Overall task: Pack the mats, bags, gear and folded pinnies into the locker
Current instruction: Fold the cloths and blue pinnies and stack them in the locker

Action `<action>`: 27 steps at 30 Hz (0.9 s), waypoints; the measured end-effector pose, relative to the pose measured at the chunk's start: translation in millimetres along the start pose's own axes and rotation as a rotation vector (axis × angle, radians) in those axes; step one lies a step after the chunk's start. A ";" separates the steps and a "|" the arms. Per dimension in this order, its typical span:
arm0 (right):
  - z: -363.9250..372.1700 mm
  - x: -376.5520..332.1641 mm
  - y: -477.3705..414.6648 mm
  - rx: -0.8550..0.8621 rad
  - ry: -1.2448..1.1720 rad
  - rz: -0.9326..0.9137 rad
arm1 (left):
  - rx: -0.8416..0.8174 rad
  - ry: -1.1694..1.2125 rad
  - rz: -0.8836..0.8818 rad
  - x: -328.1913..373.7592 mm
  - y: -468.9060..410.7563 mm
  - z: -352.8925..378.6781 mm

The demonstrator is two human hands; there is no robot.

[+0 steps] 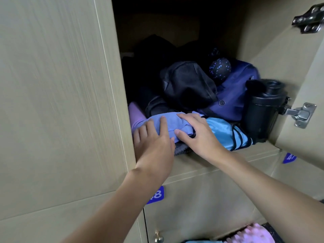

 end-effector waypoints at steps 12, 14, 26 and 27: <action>-26.7 -14.5 15.9 0.028 -0.081 0.094 | 0.004 0.298 0.001 5.3 -2.7 -11.9; -33.2 -18.6 19.1 0.040 -0.066 0.103 | 0.012 0.319 0.011 6.1 -3.4 -16.2; -42.4 -36.7 22.0 0.014 0.044 0.169 | 0.069 0.393 0.118 6.3 -2.8 -26.1; -42.3 -39.4 17.9 0.050 0.036 0.155 | 0.065 0.380 0.113 6.6 -3.3 -24.6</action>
Point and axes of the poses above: each hand's wrist, its own y-axis away from the middle knuckle, its own z-axis out of the palm, x = y × z, the point moved 1 cm from there along -y, towards the middle knuckle, and after that the axes turned 12 degrees about y, right-handed, at the moved point
